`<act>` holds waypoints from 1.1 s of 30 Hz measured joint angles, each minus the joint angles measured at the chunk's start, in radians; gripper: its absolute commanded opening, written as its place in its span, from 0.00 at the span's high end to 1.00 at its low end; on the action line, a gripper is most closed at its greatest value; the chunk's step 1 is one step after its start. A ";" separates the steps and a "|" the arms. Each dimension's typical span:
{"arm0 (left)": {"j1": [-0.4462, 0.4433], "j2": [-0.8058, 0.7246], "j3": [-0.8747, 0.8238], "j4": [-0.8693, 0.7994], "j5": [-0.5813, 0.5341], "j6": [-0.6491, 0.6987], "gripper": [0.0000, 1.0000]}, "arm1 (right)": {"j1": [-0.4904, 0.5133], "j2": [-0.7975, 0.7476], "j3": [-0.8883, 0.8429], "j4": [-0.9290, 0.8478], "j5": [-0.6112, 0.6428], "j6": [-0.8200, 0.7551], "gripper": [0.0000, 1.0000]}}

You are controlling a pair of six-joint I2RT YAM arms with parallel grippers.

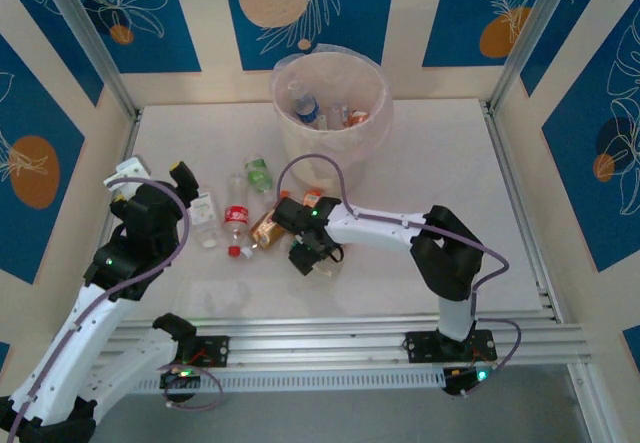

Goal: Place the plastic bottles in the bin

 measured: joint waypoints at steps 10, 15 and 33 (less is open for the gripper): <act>0.000 0.003 -0.001 0.000 0.000 -0.004 0.00 | 0.040 0.068 0.019 -0.017 0.025 -0.004 0.22; 0.000 0.005 -0.002 0.000 0.000 -0.004 0.00 | 0.040 0.082 0.019 -0.013 0.024 -0.005 0.22; 0.000 0.006 -0.002 0.000 -0.001 -0.004 0.00 | 0.045 0.116 0.032 -0.015 0.016 -0.009 0.55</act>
